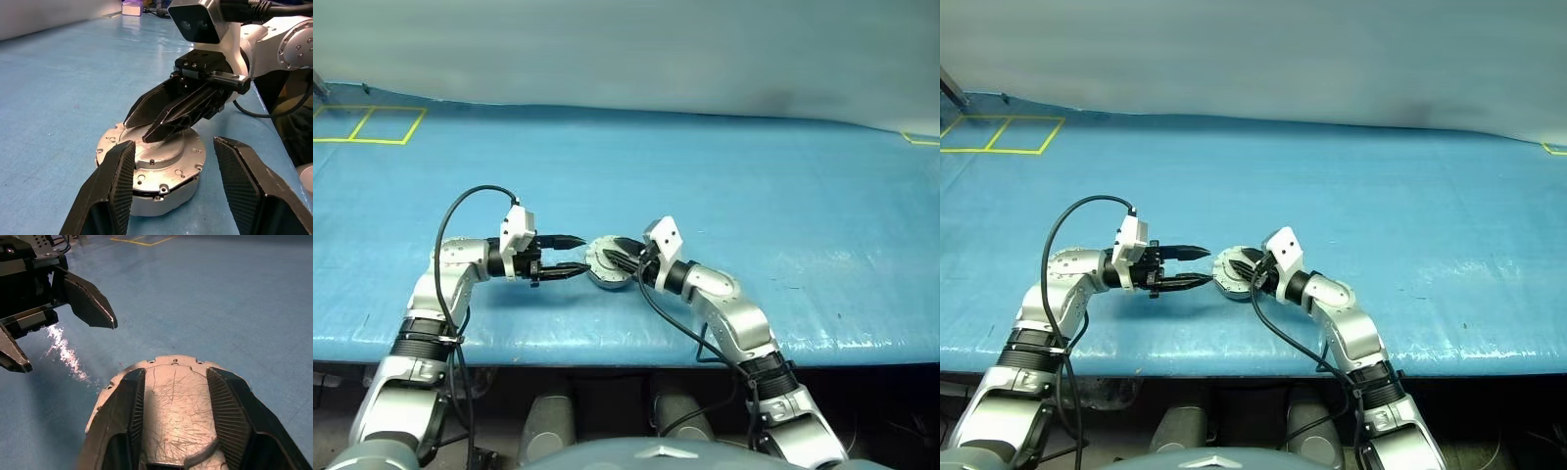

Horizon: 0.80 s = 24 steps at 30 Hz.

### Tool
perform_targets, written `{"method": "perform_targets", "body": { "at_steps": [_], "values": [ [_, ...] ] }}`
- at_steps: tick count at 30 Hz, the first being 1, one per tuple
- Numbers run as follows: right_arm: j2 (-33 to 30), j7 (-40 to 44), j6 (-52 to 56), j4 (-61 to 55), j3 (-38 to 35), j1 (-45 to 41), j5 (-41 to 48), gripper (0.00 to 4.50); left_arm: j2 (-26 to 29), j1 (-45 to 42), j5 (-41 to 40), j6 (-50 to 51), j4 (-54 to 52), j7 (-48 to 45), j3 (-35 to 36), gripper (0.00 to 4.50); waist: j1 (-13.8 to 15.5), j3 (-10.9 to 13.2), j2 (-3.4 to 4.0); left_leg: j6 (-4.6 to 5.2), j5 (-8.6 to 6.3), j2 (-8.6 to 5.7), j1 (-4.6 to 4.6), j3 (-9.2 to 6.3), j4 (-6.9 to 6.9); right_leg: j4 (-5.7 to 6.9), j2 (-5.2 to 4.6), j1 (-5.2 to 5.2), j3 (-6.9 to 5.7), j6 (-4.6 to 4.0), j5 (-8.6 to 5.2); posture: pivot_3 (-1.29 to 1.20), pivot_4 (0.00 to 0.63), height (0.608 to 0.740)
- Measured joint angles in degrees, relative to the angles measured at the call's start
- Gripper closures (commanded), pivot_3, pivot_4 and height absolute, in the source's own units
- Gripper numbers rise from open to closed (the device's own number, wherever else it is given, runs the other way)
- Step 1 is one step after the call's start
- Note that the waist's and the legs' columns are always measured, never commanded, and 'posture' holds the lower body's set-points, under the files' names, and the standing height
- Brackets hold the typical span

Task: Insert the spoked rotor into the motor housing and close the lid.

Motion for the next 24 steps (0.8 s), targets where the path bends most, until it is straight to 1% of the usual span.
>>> {"method": "perform_targets", "body": {
  "at_steps": [3,16,24],
  "values": [
    [-0.15,-0.23,0.76,-0.03,0.08,0.24,-0.04,0.67,-0.05,0.00,0.15,0.03,0.57,-0.34,-0.64,1.73,0.01,0.00,0.00,0.00,0.00,0.00,0.00,0.00,0.00,0.00,0.00,0.00,0.00,0.00,0.00,0.00,0.150,0.740],
    [-0.51,0.10,1.62,-1.06,1.29,0.76,-1.12,0.67,-1.17,0.65,0.08,-2.76,5.13,-0.75,-0.30,1.73,-0.07,0.00,-0.01,0.00,0.00,0.01,0.00,0.00,-0.04,-0.05,0.01,0.00,0.00,-0.01,-0.01,0.00,0.150,0.740],
    [-0.52,-0.99,-0.66,-0.16,2.08,0.64,-3.76,0.67,-1.06,2.24,-0.03,-4.58,5.90,-0.30,1.34,1.73,-0.04,0.00,-0.01,0.00,0.00,0.03,0.02,0.00,-0.02,-0.06,0.02,0.01,0.00,-0.01,-0.01,0.00,0.150,0.740]
  ]
}}
